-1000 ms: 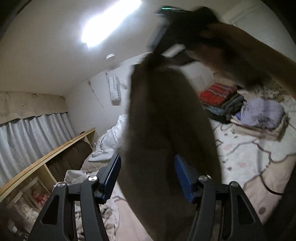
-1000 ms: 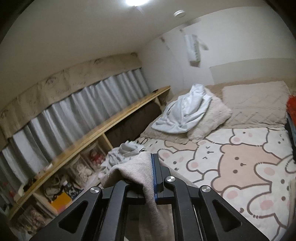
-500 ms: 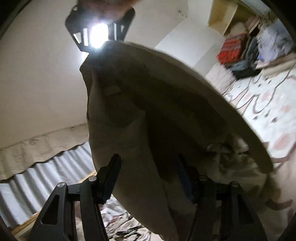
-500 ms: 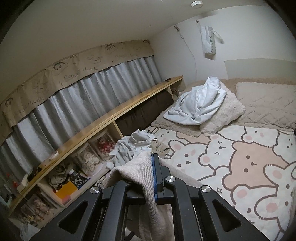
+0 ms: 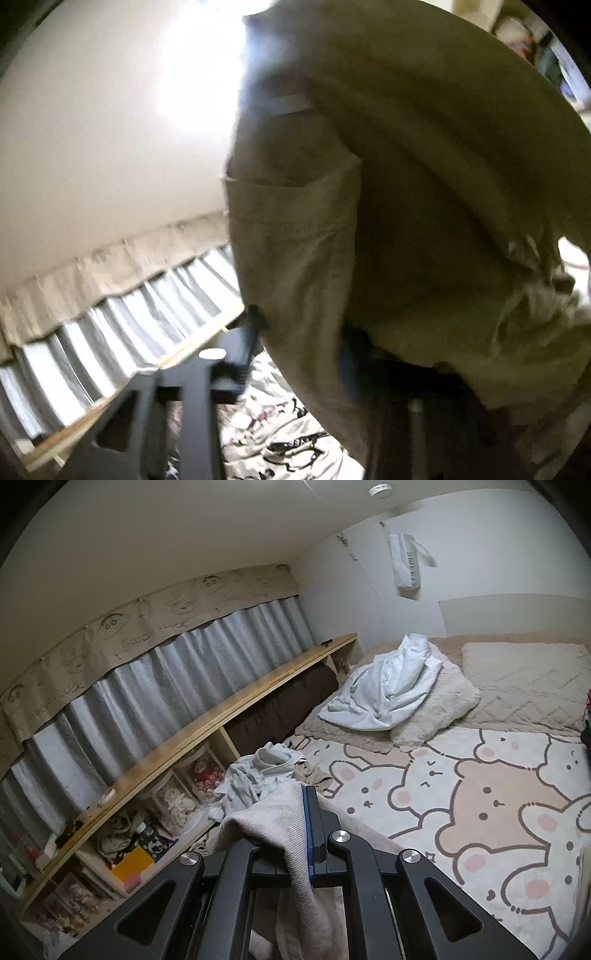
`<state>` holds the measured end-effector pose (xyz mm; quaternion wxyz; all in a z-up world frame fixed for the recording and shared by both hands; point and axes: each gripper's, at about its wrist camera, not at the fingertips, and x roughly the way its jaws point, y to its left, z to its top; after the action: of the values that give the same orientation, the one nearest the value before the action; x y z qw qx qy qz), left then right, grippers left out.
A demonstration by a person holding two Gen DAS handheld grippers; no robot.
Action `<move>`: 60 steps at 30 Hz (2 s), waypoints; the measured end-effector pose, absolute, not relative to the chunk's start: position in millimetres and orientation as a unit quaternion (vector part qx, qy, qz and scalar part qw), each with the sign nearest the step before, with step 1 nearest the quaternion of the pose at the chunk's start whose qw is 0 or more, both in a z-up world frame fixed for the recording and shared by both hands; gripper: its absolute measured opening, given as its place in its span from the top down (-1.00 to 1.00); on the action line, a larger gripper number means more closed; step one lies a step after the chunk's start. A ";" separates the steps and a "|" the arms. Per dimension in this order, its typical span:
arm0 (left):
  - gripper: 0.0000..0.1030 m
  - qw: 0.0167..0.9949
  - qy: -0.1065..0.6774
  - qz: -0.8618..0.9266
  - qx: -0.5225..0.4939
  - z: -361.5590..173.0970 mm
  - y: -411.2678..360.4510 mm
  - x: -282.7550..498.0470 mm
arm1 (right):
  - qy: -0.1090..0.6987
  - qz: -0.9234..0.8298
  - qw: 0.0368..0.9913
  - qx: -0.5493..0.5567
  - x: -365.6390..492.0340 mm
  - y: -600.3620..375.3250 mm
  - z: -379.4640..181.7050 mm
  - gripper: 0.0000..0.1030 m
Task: Fold clothes
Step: 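Hold the shirt up with both grippers and shake it open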
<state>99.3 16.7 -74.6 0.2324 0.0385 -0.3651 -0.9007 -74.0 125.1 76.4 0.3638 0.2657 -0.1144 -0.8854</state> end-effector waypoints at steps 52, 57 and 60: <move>0.93 0.035 -0.116 -0.992 -0.031 292.2 -37.3 -194.2 | 0.178 -0.974 0.071 0.125 -177.6 171.7 219.4 0.89; 0.93 0.054 -0.157 -0.981 -0.104 344.3 -7.3 -207.6 | 0.181 -0.981 0.016 0.065 -220.9 185.9 272.3 0.89; 0.93 0.057 -0.199 -0.965 -0.162 348.8 15.6 -167.6 | 0.192 -0.981 0.009 0.022 -199.7 197.2 304.1 0.89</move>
<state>-167.6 15.6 348.8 0.0568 -0.1617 -0.1993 -0.9648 -199.7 197.2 304.1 0.0087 0.0219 0.1922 -0.9811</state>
